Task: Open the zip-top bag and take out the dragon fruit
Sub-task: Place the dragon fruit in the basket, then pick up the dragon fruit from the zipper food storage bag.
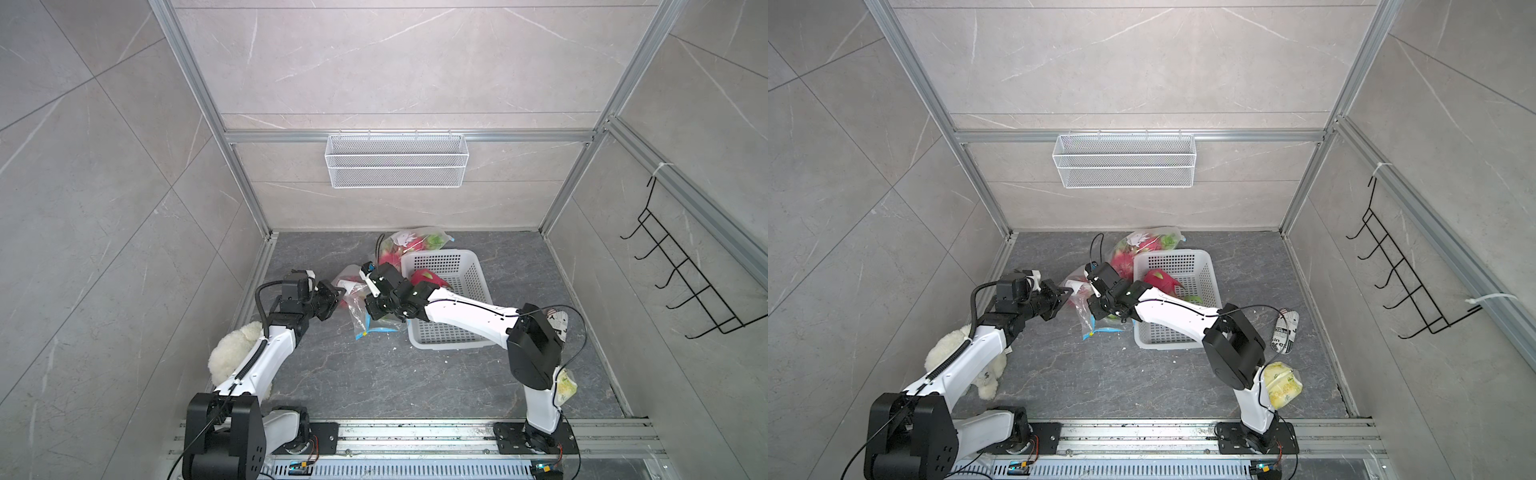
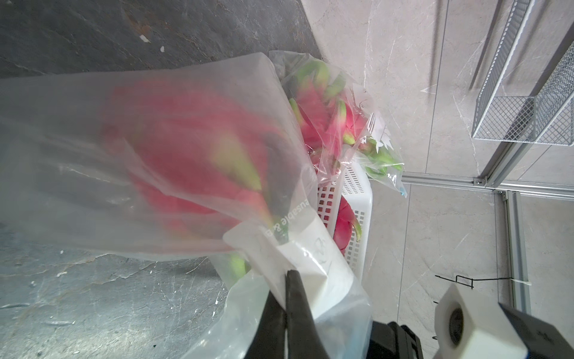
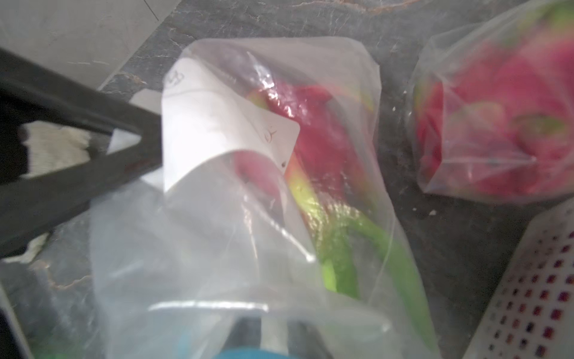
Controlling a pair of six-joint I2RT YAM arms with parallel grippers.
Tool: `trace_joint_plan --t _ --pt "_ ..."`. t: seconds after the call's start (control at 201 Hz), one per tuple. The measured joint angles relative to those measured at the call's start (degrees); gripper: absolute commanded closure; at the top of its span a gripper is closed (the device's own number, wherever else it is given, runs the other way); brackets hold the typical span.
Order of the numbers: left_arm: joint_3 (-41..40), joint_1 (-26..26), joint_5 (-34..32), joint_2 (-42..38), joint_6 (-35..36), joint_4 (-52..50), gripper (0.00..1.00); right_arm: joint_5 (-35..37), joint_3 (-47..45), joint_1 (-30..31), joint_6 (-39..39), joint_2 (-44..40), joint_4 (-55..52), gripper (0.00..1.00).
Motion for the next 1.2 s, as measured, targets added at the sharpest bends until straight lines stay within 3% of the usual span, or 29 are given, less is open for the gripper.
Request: trace_joint_plan --t 0.204,0.373,0.582,0.811,1.1,1.204 --pt "0.0 0.0 -0.1 -0.6 0.0 -0.5 1.00 2.9 6.3 0.0 -5.1 5.8 -1.4 0.76" --pt "0.0 0.2 -1.1 -0.4 0.0 -0.4 1.00 -2.2 10.5 0.0 -6.0 7.9 -5.4 0.77" --pt "0.6 0.2 -1.8 1.1 0.0 -0.2 1.00 -10.7 6.2 0.0 -1.1 7.3 -4.7 0.77" --pt "0.7 0.2 -1.8 1.4 0.0 -0.2 1.00 -14.5 4.8 0.2 4.4 7.2 -2.5 0.77" --pt "0.6 0.7 0.1 -2.7 0.7 -4.9 1.00 1.8 7.4 0.6 0.8 7.3 -2.2 0.76" --pt "0.5 1.7 0.3 -6.4 2.3 -9.3 1.00 5.4 8.6 0.6 -1.6 7.2 -2.0 0.71"
